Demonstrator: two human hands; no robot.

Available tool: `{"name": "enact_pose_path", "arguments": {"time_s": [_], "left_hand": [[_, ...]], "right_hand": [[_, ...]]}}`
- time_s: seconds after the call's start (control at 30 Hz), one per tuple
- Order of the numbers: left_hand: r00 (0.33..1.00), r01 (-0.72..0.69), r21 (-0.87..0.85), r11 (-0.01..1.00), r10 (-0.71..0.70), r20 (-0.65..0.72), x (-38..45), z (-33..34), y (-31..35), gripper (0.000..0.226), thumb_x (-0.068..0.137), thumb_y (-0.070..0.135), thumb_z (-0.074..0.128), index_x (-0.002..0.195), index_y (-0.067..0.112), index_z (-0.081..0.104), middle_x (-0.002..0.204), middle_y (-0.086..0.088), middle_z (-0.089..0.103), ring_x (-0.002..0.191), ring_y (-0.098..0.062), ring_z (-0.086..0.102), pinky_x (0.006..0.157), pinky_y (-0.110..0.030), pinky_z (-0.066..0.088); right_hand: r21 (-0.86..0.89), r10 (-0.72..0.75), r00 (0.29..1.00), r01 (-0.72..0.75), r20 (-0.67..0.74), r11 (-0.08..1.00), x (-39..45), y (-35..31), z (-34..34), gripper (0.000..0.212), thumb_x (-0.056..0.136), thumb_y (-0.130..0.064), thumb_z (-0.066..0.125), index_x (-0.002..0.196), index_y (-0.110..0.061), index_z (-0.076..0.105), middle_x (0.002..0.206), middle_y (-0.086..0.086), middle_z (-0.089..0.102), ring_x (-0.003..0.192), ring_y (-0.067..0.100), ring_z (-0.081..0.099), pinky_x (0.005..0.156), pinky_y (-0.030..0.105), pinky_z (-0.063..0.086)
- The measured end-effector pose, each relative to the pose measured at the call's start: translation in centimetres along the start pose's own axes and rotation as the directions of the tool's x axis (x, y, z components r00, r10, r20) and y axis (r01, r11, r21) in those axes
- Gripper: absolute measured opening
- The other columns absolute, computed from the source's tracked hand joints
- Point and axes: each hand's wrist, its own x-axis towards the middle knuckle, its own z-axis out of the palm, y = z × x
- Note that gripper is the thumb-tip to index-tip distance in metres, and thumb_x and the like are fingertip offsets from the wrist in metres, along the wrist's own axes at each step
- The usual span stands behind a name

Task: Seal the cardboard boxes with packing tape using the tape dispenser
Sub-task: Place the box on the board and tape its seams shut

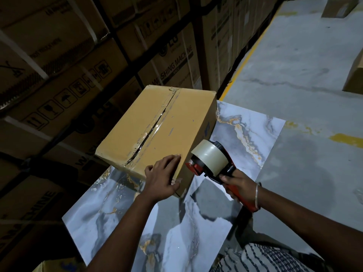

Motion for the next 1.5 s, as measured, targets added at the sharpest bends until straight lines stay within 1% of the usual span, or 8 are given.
{"name": "enact_pose_path", "arguments": {"time_s": [0.17,0.4,0.57,0.87,1.17,1.3,1.4,1.5], "left_hand": [[0.999,0.017,-0.02,1.0,-0.018,-0.044,0.0,0.7,0.2,0.075,0.086,0.066,0.031,0.155,0.039,0.026,0.154,0.012,0.032,0.135,-0.014,0.037,0.098,-0.048,0.026],[0.994,0.06,-0.03,0.998,-0.057,0.092,0.1,0.5,0.2,0.087,0.081,0.074,0.021,0.158,0.037,0.003,0.163,0.018,-0.01,0.148,-0.001,-0.007,0.118,-0.054,0.001],[0.994,0.081,-0.083,0.993,-0.074,0.076,-0.9,0.7,-0.2,0.081,0.085,0.061,0.041,0.156,0.038,0.01,0.16,0.021,-0.001,0.146,0.002,-0.003,0.119,-0.055,0.001],[1.0,-0.017,-0.158,0.987,0.017,-0.007,-9.0,1.4,-1.9,0.067,0.094,0.068,0.031,0.156,0.047,0.016,0.163,0.023,0.012,0.151,0.0,0.007,0.119,-0.047,0.005],[0.964,0.092,-0.293,0.952,-0.159,-0.212,-15.9,2.6,-1.3,0.051,0.101,0.046,0.036,0.152,0.045,0.033,0.159,0.024,0.028,0.152,-0.008,0.015,0.12,-0.042,0.004],[0.823,0.196,-0.461,0.866,-0.401,-0.403,-15.6,4.4,0.5,0.044,0.105,0.044,0.031,0.147,0.048,0.04,0.159,0.023,0.029,0.153,-0.012,0.013,0.121,-0.041,0.007],[0.57,0.17,-0.713,0.681,-0.658,-0.492,-14.3,5.2,2.0,0.052,0.105,0.047,0.029,0.151,0.028,0.04,0.162,0.013,0.028,0.153,-0.013,0.018,0.123,-0.035,0.015],[0.29,-0.006,-0.919,0.395,-0.879,-0.379,-13.0,5.4,3.8,0.062,0.1,0.046,0.032,0.152,0.013,0.035,0.16,0.004,0.034,0.149,-0.01,0.028,0.121,-0.036,0.027]], "right_hand": [[0.039,-0.028,1.0,0.029,-0.014,0.999,0.3,-1.1,0.7,0.038,0.076,-0.037,0.07,0.088,-0.009,0.047,0.064,0.006,0.039,0.048,0.018,0.032,0.04,0.024,0.024],[0.038,-0.057,0.998,0.057,0.008,0.998,1.1,-2.7,1.8,0.031,0.082,-0.031,0.064,0.097,-0.007,0.051,0.063,0.005,0.041,0.048,0.018,0.031,0.038,0.025,0.023],[-0.001,-0.064,0.997,0.064,0.051,0.998,2.0,-4.4,2.8,0.034,0.081,-0.035,0.065,0.09,-0.005,0.05,0.063,0.011,0.041,0.047,0.02,0.035,0.038,0.025,0.026],[0.026,-0.144,0.963,0.142,0.228,0.99,3.9,-5.9,5.8,0.029,0.082,-0.031,0.065,0.092,-0.008,0.051,0.067,0.009,0.048,0.042,0.02,0.041,0.037,0.024,0.03],[0.083,-0.069,0.936,0.043,0.346,0.996,5.2,-4.7,11.2,0.079,0.061,-0.054,0.087,0.118,-0.013,0.052,0.069,0.007,0.054,0.043,0.015,0.048,0.037,0.025,0.039],[0.128,-0.037,0.943,-0.007,0.331,0.992,5.9,-4.1,12.5,0.083,0.059,-0.051,0.087,0.122,-0.007,0.054,0.067,0.005,0.055,0.043,0.014,0.048,0.038,0.022,0.039],[0.167,0.003,0.948,-0.06,0.319,0.984,6.5,-3.9,12.7,0.097,0.044,-0.058,0.096,0.117,-0.005,0.058,0.067,0.006,0.055,0.042,0.014,0.048,0.036,0.022,0.039],[0.169,0.029,0.953,-0.084,0.302,0.982,6.9,-3.8,12.3,0.104,0.041,-0.06,0.096,0.114,0.001,0.053,0.066,0.007,0.051,0.041,0.013,0.047,0.035,0.022,0.038]]}}
